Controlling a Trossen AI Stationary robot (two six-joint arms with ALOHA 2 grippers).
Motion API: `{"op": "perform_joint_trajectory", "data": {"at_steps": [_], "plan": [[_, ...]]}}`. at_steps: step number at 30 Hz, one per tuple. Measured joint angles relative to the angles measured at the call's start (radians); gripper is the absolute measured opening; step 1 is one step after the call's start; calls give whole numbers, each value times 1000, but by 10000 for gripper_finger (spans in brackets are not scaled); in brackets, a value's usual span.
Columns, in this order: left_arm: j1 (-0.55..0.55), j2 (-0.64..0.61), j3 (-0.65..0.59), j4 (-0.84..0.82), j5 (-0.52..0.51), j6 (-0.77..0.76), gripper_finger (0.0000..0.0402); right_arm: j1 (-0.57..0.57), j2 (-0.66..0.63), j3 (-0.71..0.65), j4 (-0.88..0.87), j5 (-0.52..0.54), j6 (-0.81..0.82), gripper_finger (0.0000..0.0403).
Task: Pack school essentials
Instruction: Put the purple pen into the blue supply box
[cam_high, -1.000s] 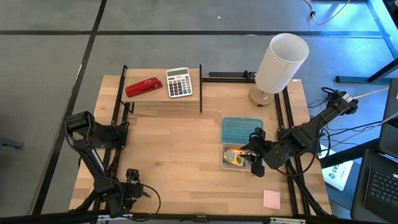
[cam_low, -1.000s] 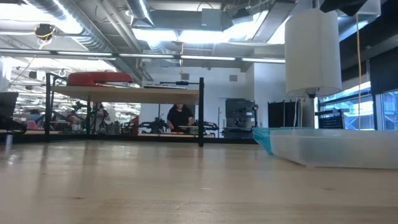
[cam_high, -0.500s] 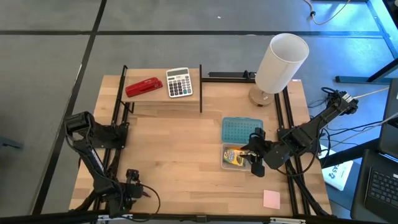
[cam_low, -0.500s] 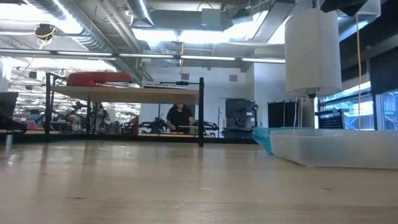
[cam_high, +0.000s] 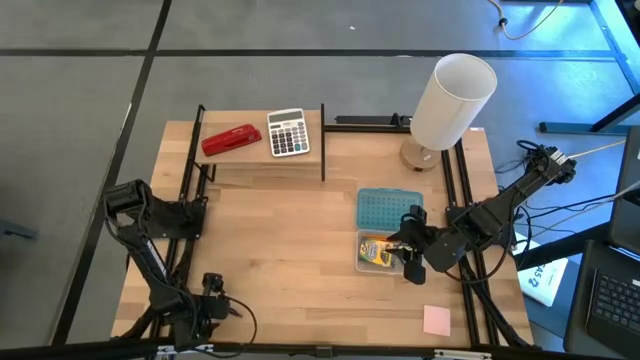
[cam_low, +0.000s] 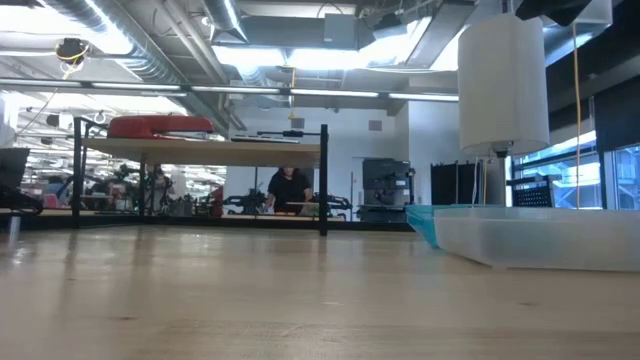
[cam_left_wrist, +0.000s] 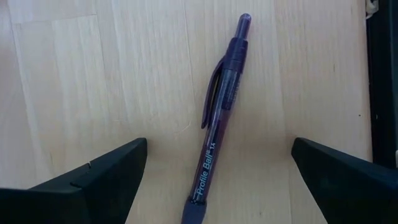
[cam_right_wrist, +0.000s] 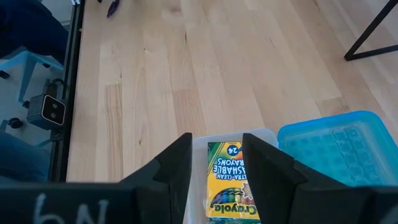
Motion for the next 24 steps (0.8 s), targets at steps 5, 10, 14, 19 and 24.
{"op": "perform_joint_trajectory", "data": {"at_steps": [5,10,14,19,24], "plan": [[0,0,0,-4,0,-3,399,0,0,0,0,0,0,142],[0,0,0,-2,-15,-31,399,0,0,0,0,0,0,142],[-5,0,0,-4,-15,-31,399,0,0,0,0,0,0,142],[-24,0,0,-5,-29,-36,399,0,0,0,0,0,0,142],[-35,1,0,-7,-47,-44,399,0,0,0,0,0,0,142]]}}
